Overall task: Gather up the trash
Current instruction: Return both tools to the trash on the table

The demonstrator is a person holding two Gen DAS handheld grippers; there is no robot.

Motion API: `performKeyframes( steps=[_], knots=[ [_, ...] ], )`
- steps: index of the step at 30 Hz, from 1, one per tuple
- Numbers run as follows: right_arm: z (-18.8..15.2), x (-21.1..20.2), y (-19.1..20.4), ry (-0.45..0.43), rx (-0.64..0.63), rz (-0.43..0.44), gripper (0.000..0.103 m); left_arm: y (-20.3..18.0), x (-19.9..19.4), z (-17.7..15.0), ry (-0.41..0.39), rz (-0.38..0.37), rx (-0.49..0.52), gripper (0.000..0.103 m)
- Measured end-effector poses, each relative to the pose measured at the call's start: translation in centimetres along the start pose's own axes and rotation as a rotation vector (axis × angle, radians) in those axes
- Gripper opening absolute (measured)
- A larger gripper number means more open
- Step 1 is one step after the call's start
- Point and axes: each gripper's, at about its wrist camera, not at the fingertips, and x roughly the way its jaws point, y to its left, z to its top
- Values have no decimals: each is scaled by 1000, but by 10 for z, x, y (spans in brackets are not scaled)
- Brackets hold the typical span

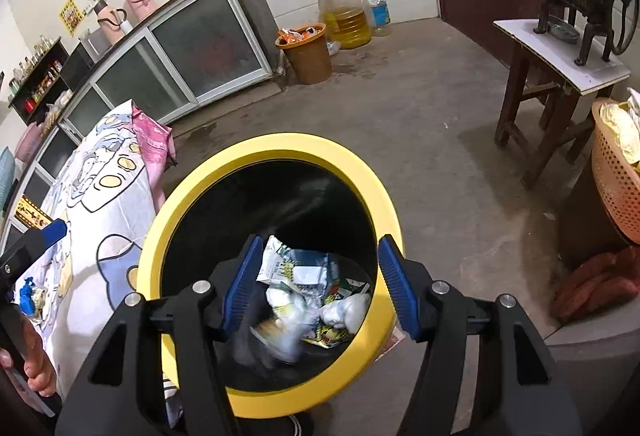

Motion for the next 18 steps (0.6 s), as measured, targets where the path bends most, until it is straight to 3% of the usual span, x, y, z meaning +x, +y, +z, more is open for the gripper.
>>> performKeyframes(
  steps=[4,8,13,18],
  knots=[
    [0,-8,10,-15,-14,40,57,26,-37,-9,-41,47,-16,88],
    [2,-17,42,-45,-92,138,57,63,-92,-24,-107,99,-15,88],
    [1,-27,112,-73,-269,292,57,116,-176,-50,-183,188,-43,89],
    [-2,-27,208,-77,-424,482,60,166,-254,-76,-215,379,-80,93]
  ],
)
